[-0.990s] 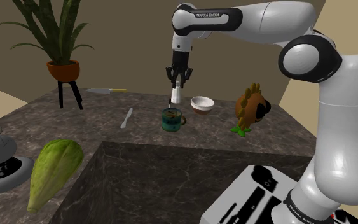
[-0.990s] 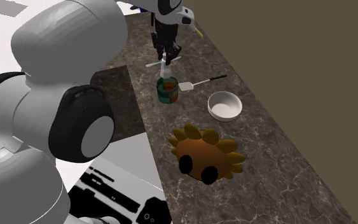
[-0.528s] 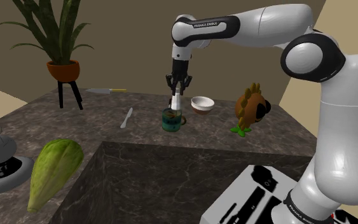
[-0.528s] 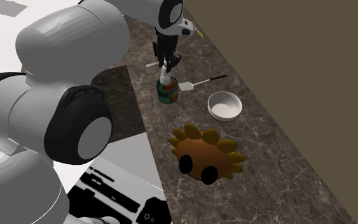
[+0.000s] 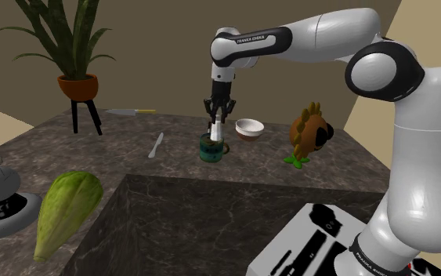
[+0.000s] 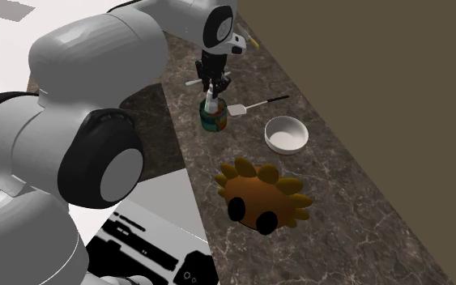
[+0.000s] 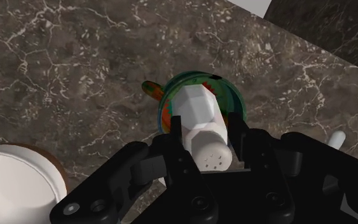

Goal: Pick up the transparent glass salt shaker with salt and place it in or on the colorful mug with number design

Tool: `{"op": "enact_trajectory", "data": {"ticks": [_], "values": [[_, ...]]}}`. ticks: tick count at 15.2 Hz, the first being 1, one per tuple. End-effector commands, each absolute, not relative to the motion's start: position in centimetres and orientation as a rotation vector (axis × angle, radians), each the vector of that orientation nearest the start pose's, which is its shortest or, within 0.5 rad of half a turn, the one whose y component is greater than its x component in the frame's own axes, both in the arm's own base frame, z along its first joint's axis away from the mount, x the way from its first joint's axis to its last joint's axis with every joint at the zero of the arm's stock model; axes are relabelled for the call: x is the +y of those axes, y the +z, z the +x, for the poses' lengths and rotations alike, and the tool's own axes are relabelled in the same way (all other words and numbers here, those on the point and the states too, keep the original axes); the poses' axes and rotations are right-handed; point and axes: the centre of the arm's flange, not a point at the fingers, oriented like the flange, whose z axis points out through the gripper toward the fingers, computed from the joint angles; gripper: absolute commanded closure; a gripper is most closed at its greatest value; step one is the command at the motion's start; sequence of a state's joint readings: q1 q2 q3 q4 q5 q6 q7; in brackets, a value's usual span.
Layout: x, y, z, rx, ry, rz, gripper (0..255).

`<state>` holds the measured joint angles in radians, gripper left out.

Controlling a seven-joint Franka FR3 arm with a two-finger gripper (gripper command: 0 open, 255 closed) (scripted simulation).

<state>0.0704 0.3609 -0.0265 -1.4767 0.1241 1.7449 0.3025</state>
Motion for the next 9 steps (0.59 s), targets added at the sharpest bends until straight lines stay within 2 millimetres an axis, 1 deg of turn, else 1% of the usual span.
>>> {"op": "enact_trajectory", "data": {"ticks": [1, 4, 5, 9], "values": [[4.25, 46.35, 65.77, 0.431, 0.167, -3.012, 255], [4.25, 46.35, 65.77, 0.431, 0.167, -3.012, 255], [4.25, 46.35, 65.77, 0.431, 0.167, -3.012, 0], [4.25, 46.35, 65.77, 0.431, 0.167, -3.012, 0]]}}
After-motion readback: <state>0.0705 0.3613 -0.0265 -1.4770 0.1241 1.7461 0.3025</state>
